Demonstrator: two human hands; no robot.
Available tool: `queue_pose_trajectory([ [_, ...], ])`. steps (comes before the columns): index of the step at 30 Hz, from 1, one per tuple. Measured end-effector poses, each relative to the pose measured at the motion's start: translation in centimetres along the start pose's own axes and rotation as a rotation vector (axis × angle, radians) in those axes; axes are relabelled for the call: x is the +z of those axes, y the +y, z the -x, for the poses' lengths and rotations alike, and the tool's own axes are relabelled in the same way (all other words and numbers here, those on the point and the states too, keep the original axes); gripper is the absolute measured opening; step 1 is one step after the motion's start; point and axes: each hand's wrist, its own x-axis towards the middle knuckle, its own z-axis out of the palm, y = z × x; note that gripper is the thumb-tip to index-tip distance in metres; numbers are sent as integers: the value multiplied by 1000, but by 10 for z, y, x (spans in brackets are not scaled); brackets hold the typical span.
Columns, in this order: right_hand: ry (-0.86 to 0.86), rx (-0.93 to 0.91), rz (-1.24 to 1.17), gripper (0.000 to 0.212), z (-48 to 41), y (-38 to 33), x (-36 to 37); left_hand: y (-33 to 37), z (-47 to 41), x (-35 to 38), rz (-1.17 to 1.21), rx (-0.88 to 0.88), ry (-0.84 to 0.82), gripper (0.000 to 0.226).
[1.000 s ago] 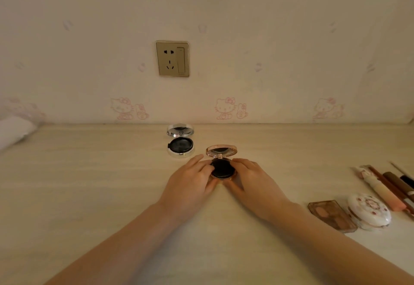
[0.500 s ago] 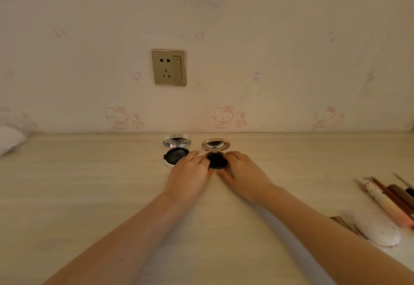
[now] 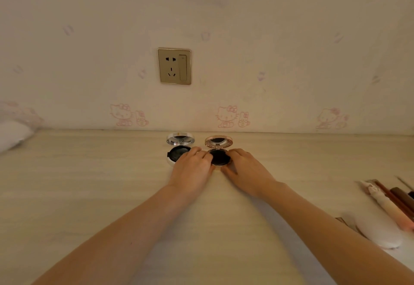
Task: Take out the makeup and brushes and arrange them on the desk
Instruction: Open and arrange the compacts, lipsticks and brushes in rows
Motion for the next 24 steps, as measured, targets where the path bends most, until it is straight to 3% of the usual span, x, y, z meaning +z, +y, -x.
queue_pose_trajectory([
  [10, -27, -12, 36, 39, 6, 4, -7, 4, 8, 0, 33, -24, 31, 39],
  [15, -8, -22, 57, 48, 26, 12, -25, 13, 19, -11, 75, 17, 73, 37],
  [24, 50, -2, 107, 45, 102, 45, -69, 78, 45, -27, 367, 115, 78, 39],
])
